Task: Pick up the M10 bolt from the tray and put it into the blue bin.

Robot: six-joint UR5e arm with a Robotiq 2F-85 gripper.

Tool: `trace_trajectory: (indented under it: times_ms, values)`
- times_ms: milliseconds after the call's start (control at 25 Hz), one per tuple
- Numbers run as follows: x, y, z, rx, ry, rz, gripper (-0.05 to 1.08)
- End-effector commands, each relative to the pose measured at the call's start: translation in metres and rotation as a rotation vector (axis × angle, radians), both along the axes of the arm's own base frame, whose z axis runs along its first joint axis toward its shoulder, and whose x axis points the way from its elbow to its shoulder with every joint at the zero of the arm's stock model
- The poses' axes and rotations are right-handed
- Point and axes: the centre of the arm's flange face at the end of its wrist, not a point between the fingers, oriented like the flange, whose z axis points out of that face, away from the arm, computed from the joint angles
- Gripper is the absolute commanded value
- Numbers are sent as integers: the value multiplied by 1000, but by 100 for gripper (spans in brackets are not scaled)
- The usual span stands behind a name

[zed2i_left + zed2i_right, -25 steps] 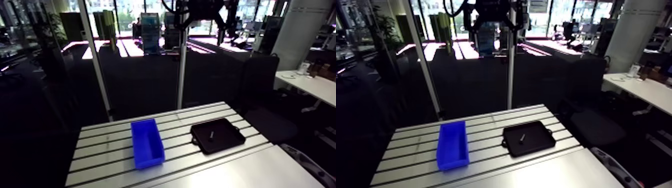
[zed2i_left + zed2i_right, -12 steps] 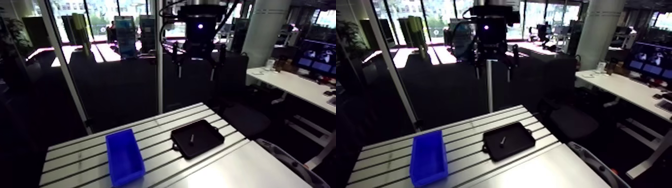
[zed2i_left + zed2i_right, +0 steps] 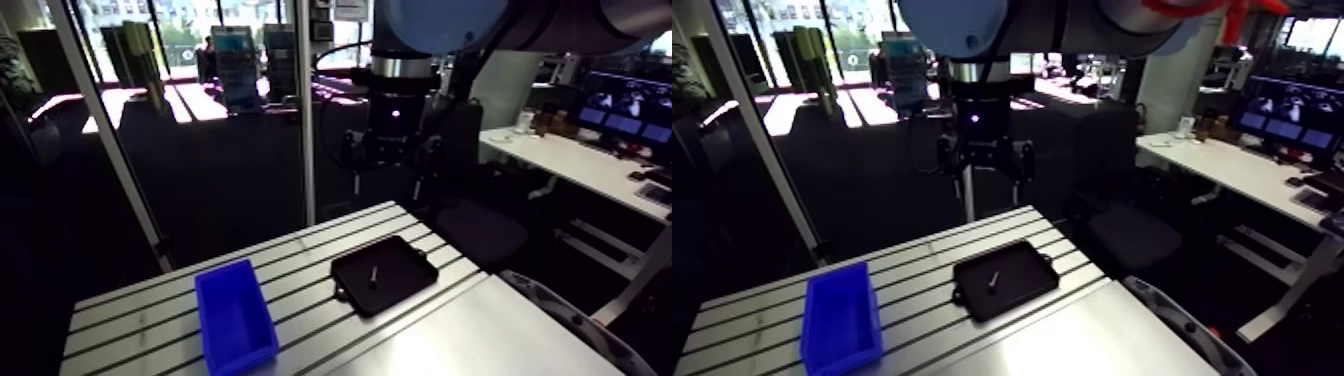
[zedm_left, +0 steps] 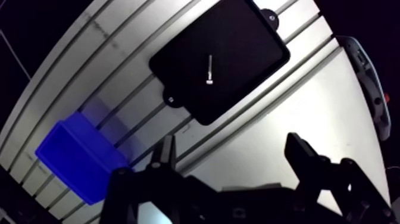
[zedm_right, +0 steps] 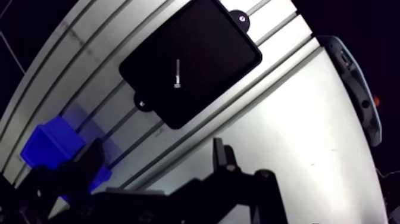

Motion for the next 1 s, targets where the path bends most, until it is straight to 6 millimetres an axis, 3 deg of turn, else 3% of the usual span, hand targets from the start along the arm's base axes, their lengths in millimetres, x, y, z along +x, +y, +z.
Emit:
trace_trajectory:
  times_ms: [40,640,1000]
  values:
    - [-6,4,-27,-24,-29,22,1]
    - [-16,13,-118,-39,-57,36,1]
    - [-23,19,-144,-32,-44,87,1]
